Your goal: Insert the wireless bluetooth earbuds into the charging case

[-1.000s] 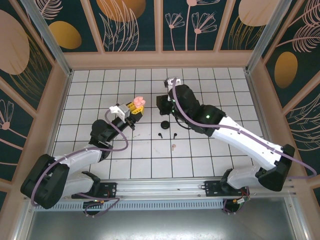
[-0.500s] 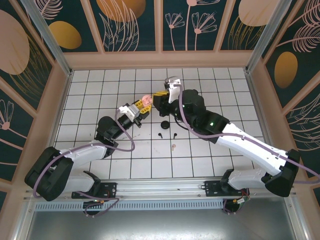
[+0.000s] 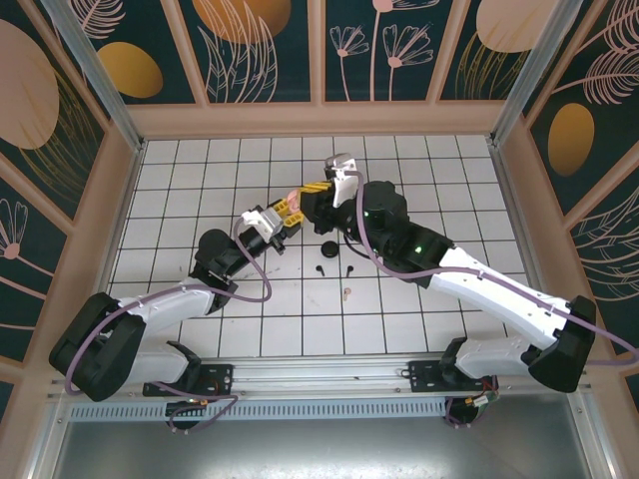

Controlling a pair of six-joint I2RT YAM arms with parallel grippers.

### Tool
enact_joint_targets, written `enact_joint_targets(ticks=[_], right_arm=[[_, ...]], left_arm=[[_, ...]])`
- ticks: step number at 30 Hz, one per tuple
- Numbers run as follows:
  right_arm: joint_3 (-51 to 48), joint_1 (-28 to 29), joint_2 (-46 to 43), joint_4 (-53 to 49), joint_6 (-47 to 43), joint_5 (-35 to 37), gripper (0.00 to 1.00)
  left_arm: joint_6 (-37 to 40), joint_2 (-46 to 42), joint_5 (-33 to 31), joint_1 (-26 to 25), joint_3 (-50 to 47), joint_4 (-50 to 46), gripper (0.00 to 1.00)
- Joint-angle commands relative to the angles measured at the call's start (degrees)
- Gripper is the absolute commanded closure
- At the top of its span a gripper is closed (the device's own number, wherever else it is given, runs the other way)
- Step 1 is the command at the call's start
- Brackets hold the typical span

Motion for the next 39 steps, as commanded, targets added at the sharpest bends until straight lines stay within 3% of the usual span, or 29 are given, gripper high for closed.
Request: enact_joint_targets(ticks=[1,39], right_arm=[[-1.03,0.59,1.02,2.87,0.69,-0.37,0.82],[-3.57,-1.25,3.66,4.0,1.99,0.51,0.83]], left_arm=[[0.15,-0.49,1.78,-0.27,1.78,0.5,1.0],[-2.48,-3.04,5.03,-0.46,3.23,-0.28,1.0]])
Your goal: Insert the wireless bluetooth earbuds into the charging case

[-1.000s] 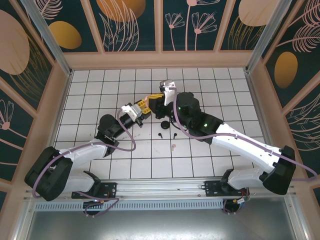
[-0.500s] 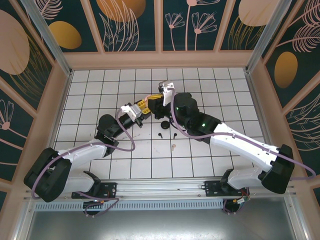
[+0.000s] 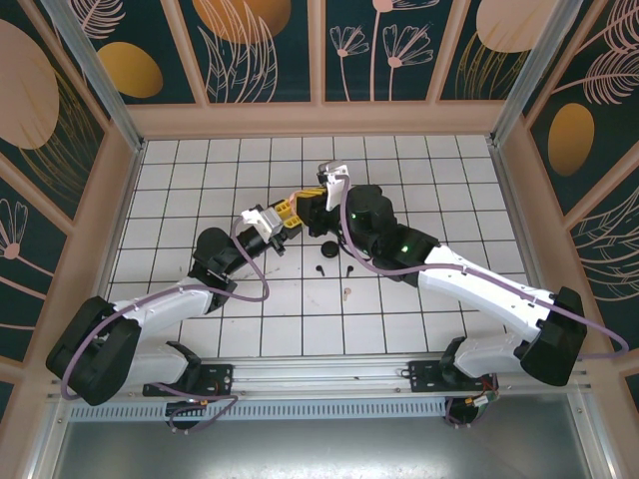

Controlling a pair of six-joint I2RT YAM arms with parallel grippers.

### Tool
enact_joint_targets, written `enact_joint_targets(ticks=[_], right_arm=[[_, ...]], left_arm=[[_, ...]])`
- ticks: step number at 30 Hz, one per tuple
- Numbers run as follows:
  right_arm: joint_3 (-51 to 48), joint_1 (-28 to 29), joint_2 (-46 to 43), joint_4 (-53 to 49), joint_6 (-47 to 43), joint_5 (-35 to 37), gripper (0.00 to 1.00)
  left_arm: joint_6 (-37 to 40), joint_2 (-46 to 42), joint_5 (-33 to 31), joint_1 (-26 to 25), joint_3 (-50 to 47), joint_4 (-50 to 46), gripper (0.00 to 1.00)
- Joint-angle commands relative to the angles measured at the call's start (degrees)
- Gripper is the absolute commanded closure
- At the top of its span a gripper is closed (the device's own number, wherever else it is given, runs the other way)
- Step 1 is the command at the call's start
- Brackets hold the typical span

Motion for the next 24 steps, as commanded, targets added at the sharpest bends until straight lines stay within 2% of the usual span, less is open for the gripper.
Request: enact_joint_targets(ticks=[1,8,17,24], right_arm=[[-1.01,-0.73,0.84,1.58,0.6,-0.62,0.83],[-1.21,-0.6,1.56,1.24,0.27,-2.17,0.83],[-3.73,1.3,1.24,0.71,-3.55,-0.93,0.84],[-4.7,1.53,0.71,0.75,-3.01,-0.42,0.81]], left_arm=[[-0.8,-1.62,1.56,-0.43,2.22,1.51,1.0],[-1.38,-1.54,1.47,-0.43,2.76,1.24,1.0],[-2.95,-1.81,0.9,-0.43,3.19,1.49,1.0],[-3.49,-1.28,0.95,-0.46,3.55,1.66,1.0]])
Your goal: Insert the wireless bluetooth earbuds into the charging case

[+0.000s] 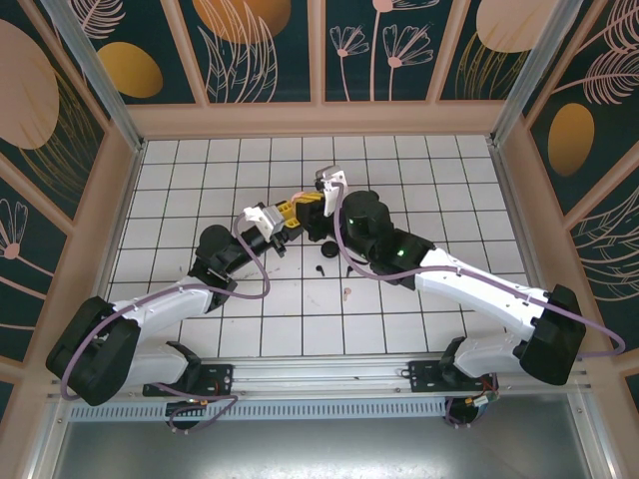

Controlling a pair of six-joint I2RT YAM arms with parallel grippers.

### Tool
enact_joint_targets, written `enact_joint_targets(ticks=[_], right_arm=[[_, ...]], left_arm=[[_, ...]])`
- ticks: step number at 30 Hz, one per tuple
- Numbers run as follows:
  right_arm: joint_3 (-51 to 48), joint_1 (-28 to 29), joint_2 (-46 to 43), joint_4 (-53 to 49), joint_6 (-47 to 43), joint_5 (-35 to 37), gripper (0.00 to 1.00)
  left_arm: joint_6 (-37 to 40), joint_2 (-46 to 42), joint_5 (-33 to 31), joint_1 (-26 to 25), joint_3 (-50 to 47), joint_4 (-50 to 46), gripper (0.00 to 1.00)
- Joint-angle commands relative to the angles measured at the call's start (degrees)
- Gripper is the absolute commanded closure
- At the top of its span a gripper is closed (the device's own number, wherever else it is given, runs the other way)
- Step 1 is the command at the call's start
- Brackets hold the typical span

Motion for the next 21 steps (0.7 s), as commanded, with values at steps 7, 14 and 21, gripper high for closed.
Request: enact_joint_targets(ticks=[7,14,21], right_arm=[[2.54,0.97,1.01,-4.68,0.91,0.61,0.67],[7.25,0.86,2.44,-7.08,1.8,2.83,0.47],[13.7,-0.05,2.05,-11.88,6.07,6.54,0.3]], left_arm=[[-1.31,-0.97,0.84,-0.45,2.3,5.8,1.0],[-2.27,-0.78,0.92,-0.47,1.89,6.22,1.0],[-3.19,-0.49,-0.24,-0.46,0.66,8.22,1.0]])
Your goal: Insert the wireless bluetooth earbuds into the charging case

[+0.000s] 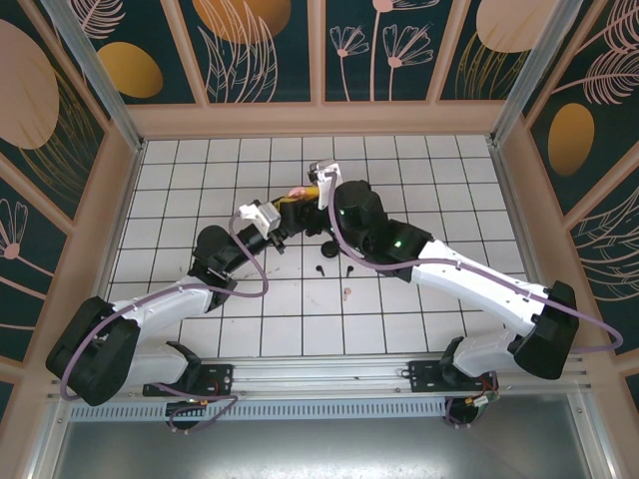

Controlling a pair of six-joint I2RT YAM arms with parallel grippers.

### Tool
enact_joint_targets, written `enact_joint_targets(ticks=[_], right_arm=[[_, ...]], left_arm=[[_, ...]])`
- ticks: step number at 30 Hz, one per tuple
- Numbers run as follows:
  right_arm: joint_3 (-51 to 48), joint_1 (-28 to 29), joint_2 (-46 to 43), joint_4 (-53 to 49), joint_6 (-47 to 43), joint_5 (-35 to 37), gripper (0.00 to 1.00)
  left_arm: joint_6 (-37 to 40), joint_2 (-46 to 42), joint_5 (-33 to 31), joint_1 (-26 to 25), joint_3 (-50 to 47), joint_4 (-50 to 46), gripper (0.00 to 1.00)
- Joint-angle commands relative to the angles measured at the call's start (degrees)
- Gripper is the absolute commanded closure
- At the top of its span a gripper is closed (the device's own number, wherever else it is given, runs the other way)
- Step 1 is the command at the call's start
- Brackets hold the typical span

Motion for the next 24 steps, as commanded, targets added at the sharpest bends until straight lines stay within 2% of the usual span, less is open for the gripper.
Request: enact_joint_targets(ticks=[1,6,11,16,24], right_arm=[[4.9,-1.19,-0.88,-1.91,3.28,4.16,0.28],[7.71,-1.47,-3.61,-5.16,5.58,4.77,0.28],[7.68,-3.13,-6.75,-11.72,11.46,8.95,0.28],[-1.33,-5.81,-9.77,-19.35,19.77,10.36,0.29],[-16.76,-5.53,-8.79,-27.68,35.95,10.54,0.32]], left_arm=[[-1.33,-0.31,0.8,-0.46,0.28,5.35,1.0],[-1.85,0.13,-0.41,-0.45,0.02,5.89,1.0],[-2.27,0.28,-1.99,-0.44,-0.21,5.94,1.0],[-2.6,-0.51,-3.7,-0.49,-1.34,5.96,1.0],[-2.54,-3.5,-6.16,-0.49,-2.29,2.4,1.0]])
